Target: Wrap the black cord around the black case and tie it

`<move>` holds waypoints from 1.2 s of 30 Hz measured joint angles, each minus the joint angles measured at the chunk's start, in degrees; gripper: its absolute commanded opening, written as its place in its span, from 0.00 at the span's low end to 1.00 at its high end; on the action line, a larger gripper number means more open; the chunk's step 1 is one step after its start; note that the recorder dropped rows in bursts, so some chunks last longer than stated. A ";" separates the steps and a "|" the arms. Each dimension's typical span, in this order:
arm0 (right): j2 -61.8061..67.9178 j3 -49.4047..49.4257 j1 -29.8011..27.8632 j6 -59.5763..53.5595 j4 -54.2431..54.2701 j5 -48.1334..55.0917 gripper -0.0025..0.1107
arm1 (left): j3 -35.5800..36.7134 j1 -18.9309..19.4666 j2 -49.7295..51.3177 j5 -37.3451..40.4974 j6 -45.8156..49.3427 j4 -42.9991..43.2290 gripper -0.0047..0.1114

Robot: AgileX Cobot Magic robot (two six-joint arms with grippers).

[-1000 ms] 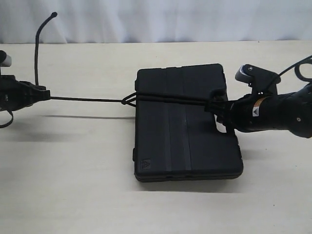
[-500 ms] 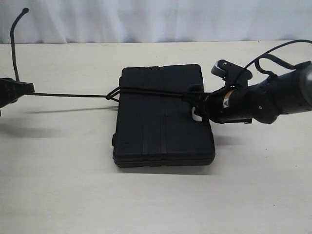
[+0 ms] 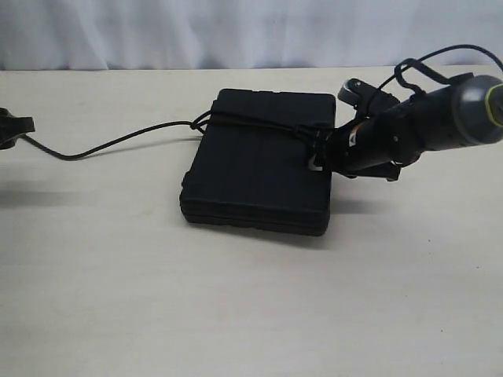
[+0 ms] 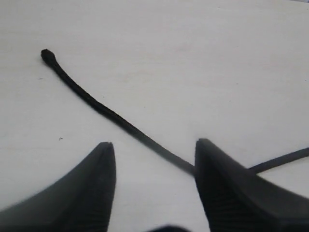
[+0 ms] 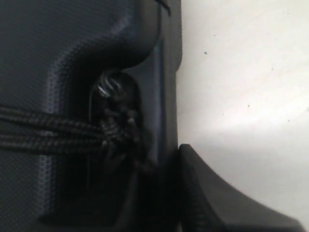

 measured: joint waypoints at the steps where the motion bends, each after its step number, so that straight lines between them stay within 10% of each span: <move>1: 0.11 -0.61 0.00 -0.84 0.15 0.95 0.30 | -0.03 0.00 0.00 0.12 0.00 0.00 0.46; 8: -0.01 -5.19 -0.24 -7.67 2.38 10.37 0.58 | -0.17 -1.40 -6.68 6.42 0.00 1.56 0.42; 12: -1.99 -9.26 -0.24 -15.80 2.75 23.08 0.58 | -0.17 -5.61 -14.27 14.13 0.00 3.67 0.18; 15: -5.16 -12.15 -0.24 -23.53 2.75 33.97 0.43 | -0.17 -10.82 -20.45 19.69 0.00 4.54 0.04; 18: -9.29 -13.00 -0.24 -30.66 2.75 45.05 0.05 | -0.41 -18.78 -26.36 26.94 1.31 5.55 0.04; 21: -13.80 -11.50 -0.24 -34.09 2.75 52.39 0.07 | -1.52 -27.92 -30.09 37.99 6.77 3.62 0.04; 29: -33.69 3.87 -0.24 -35.53 2.75 54.41 0.07 | -8.30 -43.06 -33.37 71.59 46.18 -38.75 0.04; 36: -60.74 22.88 -0.35 -38.41 4.13 39.77 0.07 | 6.88 -52.95 -55.29 51.33 60.25 -64.33 0.04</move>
